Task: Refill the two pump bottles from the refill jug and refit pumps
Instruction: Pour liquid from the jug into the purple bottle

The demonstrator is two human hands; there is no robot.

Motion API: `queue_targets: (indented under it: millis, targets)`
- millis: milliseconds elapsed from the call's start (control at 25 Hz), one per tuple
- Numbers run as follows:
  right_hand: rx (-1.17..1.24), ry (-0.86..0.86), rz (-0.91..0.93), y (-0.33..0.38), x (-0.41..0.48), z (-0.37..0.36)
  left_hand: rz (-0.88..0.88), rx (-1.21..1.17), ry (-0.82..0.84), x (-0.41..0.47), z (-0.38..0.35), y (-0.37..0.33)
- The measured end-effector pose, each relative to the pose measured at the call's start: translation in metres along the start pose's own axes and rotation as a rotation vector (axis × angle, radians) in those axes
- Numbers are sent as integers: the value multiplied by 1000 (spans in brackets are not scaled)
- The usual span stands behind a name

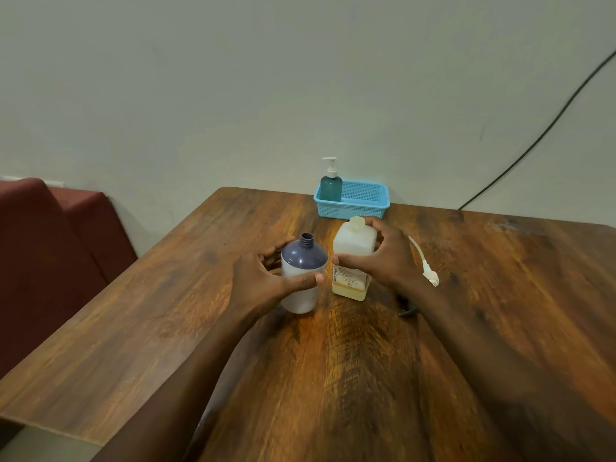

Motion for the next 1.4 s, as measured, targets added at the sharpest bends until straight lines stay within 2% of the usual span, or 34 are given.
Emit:
queue_targets:
  millis: [160, 280, 480, 920, 1400]
  targets:
    - [-129, -49, 232, 11, 3, 6, -25, 46, -52, 2, 3, 0]
    - [-282, 16, 416, 26, 10, 20, -71, 75, -89, -1, -1, -6]
    - [-613, 95, 573, 43, 14, 30, -146, 87, -99, -8, -12, -19]
    - [-924, 132, 637, 56, 18, 37, -186, 85, -96, -11, -13, -31]
    - [-974, 168, 665, 63, 19, 33, -167, 127, -111, -12, -10, -29]
Point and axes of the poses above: each hand's wrist, its own x-axis towards the middle knuckle, its own z-axis out of the back of the hand, y = z × x, the point moved 1 cm from there along x, towards the middle knuckle, and after that the axes turned 15 degrees about z, right-handed, at the moved point
